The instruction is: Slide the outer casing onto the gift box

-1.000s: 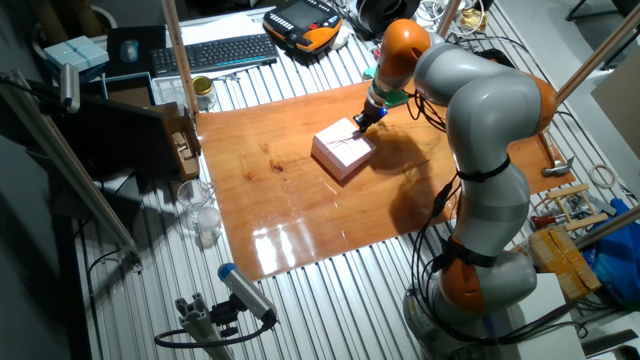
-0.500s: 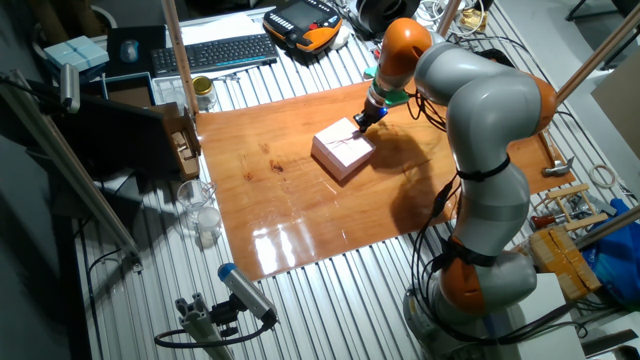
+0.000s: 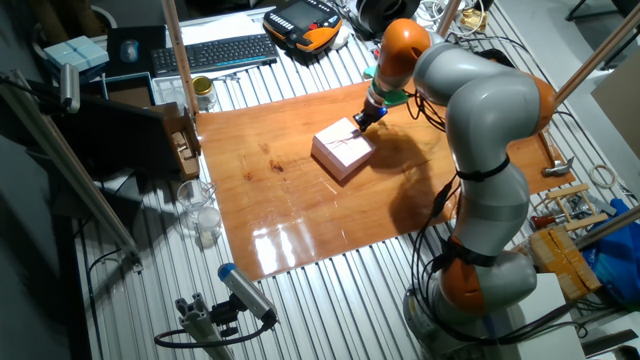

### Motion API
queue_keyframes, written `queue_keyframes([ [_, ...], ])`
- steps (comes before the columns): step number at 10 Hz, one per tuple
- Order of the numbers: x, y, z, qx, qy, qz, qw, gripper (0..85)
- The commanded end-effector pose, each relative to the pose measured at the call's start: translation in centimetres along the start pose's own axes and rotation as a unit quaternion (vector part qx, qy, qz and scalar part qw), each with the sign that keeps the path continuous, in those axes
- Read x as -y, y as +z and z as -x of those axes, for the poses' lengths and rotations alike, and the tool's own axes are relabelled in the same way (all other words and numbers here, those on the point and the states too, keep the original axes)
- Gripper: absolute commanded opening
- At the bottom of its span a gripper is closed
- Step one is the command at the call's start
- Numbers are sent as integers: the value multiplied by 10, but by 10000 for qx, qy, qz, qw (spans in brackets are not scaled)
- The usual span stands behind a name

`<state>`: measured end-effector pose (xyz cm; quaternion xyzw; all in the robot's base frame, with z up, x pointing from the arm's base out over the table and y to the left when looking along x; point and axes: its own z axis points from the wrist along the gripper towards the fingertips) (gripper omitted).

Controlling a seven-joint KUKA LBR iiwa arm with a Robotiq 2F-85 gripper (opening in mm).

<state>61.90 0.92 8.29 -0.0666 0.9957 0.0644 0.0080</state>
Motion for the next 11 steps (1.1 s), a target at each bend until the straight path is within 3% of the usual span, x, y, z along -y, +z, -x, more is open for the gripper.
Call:
queue_keyframes([
  [1,-1,5,1,34,14,8,10000,0],
  [4,-3,13,1,81,54,79,9999,0],
  [11,-4,2,-2,1,199,267,9994,0],
])
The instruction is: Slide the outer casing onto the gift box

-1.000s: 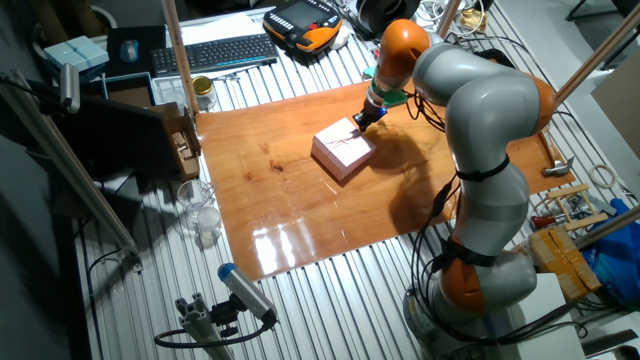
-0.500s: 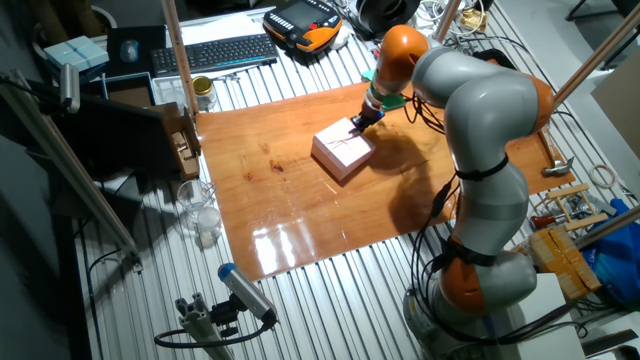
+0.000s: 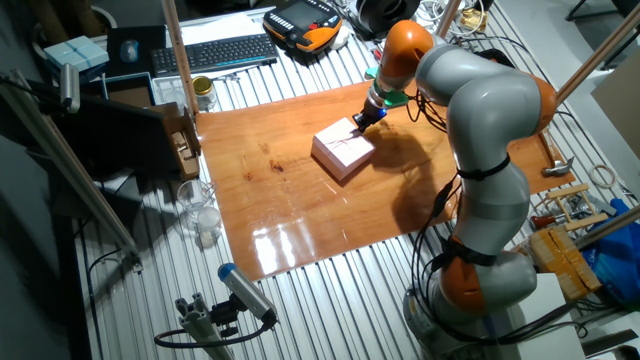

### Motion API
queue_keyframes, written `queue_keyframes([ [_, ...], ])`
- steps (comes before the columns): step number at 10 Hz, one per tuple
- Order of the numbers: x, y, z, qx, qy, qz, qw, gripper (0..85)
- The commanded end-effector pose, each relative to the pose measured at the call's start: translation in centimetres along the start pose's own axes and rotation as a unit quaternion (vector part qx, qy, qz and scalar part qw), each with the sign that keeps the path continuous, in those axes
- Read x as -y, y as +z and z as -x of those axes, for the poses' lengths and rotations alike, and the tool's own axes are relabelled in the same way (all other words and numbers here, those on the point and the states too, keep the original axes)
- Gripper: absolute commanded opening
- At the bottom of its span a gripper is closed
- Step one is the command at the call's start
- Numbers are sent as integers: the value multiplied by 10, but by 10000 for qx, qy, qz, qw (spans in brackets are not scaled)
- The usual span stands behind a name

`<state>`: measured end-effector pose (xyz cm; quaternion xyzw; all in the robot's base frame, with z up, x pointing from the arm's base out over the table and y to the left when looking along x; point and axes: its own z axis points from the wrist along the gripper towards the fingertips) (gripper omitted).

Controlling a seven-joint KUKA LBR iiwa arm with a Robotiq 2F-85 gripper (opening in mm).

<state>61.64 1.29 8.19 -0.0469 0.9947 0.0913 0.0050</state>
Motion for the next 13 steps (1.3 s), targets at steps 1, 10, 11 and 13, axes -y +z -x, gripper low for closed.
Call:
queue_keyframes([
  [1,0,-1,0,-6,15,13,10000,0],
  [10,14,-8,11,94,-67,-382,9992,0],
  [11,18,-11,15,83,-121,-467,9988,0],
  [13,19,-12,15,187,-199,-610,9978,0],
])
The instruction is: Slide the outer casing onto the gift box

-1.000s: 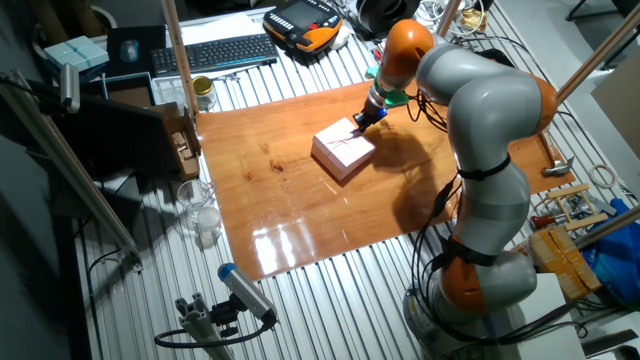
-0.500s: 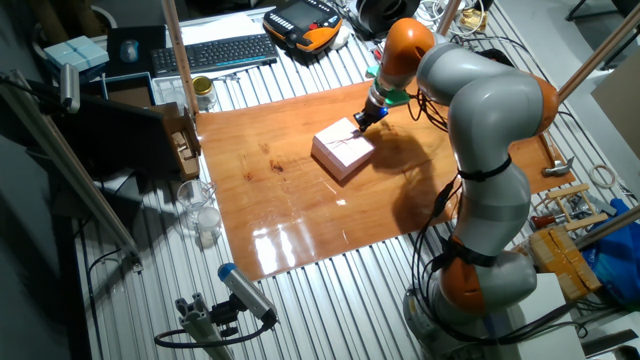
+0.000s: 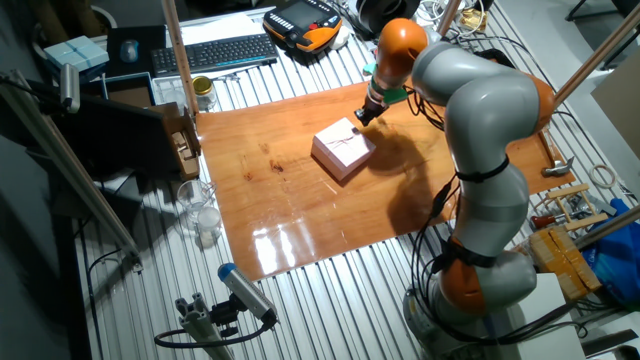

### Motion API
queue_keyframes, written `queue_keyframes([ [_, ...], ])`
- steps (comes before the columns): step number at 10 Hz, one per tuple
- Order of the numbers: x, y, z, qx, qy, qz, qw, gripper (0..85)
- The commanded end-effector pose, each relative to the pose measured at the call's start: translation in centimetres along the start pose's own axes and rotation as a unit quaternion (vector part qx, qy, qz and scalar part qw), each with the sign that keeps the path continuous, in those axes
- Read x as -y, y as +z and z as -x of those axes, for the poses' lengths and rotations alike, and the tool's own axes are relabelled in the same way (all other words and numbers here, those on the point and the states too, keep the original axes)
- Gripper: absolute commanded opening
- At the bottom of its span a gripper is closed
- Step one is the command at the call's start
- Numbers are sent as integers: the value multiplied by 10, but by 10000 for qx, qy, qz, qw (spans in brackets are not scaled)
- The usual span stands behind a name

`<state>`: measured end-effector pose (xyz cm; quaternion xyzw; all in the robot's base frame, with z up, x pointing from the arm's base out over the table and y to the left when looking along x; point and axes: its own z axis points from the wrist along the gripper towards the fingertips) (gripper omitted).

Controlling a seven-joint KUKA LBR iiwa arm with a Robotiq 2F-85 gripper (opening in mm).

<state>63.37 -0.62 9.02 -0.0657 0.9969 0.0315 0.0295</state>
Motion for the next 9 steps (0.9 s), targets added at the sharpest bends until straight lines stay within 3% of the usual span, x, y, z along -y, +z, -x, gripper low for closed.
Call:
queue_keyframes([
  [1,0,0,0,55,-66,-26,10000,0],
  [3,0,0,0,133,-127,86,9998,0],
  [4,0,0,0,137,-144,61,9998,0],
  [9,0,0,0,197,48,-252,9995,0],
])
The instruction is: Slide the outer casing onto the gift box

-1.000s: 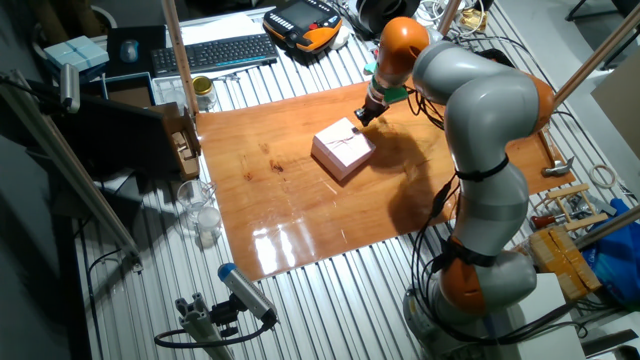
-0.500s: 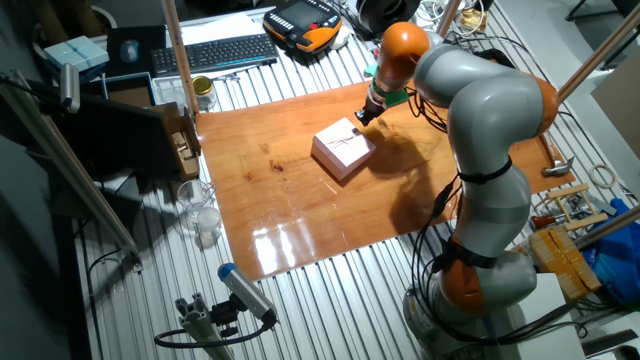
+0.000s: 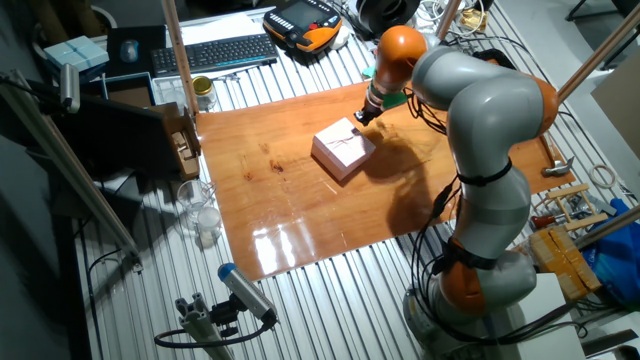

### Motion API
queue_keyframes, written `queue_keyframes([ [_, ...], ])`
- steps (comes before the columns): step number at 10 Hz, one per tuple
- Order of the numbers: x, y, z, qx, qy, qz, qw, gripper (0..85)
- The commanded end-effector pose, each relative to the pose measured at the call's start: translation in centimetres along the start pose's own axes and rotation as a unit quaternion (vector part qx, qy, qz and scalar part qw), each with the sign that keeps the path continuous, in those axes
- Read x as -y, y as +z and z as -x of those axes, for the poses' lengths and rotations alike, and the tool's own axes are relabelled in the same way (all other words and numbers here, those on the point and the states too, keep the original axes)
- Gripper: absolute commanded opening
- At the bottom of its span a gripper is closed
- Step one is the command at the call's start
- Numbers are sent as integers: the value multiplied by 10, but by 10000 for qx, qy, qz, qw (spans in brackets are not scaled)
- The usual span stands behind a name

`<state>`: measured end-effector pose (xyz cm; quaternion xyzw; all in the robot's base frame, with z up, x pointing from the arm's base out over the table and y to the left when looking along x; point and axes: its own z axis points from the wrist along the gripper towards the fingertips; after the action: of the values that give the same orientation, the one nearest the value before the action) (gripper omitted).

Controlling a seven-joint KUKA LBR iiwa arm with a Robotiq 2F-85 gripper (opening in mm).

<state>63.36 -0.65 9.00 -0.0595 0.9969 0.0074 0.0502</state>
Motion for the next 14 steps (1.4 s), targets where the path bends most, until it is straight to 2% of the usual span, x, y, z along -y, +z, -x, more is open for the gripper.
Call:
queue_keyframes([
  [1,0,0,0,-44,12,56,10000,0],
  [3,0,0,0,-110,-31,388,9992,0],
  [4,0,0,0,-118,-34,451,9989,0],
  [5,0,0,0,-123,-84,622,9980,0],
  [6,0,0,0,-152,-176,651,9976,0],
  [7,0,0,0,-166,-207,546,9982,0],
  [8,0,0,0,-163,-205,568,9980,0],
  [11,-8,1,1,-105,-152,505,9986,0],
  [12,-7,1,0,-110,-155,467,9987,0],
  [14,7,0,2,-106,-157,443,9988,0],
])
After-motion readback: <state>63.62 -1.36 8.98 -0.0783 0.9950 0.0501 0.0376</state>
